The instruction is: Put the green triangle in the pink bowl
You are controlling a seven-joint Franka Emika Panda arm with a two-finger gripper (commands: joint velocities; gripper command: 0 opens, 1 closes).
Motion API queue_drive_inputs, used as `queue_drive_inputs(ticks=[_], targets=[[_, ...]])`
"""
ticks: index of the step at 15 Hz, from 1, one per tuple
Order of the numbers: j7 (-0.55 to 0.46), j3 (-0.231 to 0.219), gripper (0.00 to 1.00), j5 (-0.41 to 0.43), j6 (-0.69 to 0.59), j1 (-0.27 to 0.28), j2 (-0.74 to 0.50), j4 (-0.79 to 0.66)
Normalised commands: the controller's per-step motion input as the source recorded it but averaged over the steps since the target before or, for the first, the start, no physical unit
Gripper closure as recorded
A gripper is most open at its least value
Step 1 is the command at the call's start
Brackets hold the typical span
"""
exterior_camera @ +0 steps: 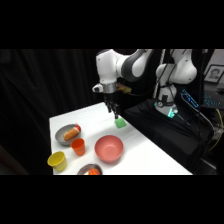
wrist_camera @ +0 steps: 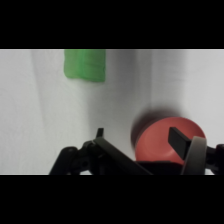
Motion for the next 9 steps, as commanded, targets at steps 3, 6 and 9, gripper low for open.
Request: queue_drive_inputs(ticks=[3,6,9], targets=[[-0.22,-0.086,0.00,0.030,0.23,-0.099,-0.14,-0.24],[-0.23,-0.086,0.00,0.052,0.25,-0.098,-0.19,-0.31],[-0.19,-0.069,0.00,0.035,0.27,-0.080,-0.27,-0.37]])
